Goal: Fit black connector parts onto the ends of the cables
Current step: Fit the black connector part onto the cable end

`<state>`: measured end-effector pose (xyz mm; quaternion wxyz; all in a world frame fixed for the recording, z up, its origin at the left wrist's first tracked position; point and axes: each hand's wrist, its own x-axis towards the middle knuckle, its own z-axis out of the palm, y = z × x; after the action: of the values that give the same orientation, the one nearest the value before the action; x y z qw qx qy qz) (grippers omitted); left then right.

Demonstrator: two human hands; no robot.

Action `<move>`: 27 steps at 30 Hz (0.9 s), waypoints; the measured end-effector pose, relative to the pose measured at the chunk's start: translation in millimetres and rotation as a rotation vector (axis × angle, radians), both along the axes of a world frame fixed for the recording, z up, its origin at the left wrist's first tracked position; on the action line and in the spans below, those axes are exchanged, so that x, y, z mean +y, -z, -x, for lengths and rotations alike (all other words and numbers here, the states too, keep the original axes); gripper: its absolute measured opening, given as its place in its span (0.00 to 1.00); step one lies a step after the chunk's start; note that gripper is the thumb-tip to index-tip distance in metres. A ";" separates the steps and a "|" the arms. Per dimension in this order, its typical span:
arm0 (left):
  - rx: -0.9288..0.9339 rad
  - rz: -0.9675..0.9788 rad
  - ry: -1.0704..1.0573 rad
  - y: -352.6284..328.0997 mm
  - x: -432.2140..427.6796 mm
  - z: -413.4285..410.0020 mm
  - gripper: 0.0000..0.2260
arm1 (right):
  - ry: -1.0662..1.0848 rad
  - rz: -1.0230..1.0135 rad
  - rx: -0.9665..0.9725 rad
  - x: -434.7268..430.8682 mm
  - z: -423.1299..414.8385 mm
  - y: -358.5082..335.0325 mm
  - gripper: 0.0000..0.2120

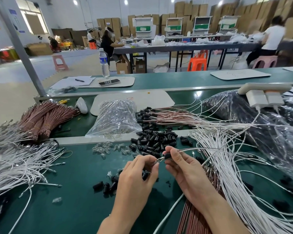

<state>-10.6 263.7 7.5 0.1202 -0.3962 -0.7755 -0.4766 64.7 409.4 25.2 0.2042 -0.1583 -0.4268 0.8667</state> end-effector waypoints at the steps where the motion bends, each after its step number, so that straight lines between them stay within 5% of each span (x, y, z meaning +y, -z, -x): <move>1: -0.010 -0.011 0.003 0.1 0.0 0.5 0.03 | -0.012 0.013 0.015 0.2 -0.1 -0.1 0.13; 7: -0.012 -0.005 0.012 0.6 0.3 1.3 0.03 | -0.091 -0.062 0.016 -0.4 -2.0 -1.8 0.21; 27: -0.154 -0.107 0.050 5.2 2.3 6.7 0.08 | -0.173 -0.079 -0.004 -4.2 -2.1 -2.7 0.21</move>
<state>-17.3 266.0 2.3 0.0690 -0.3706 -0.7457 -0.5494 66.8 405.2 27.9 0.1338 -0.1141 -0.4731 0.8633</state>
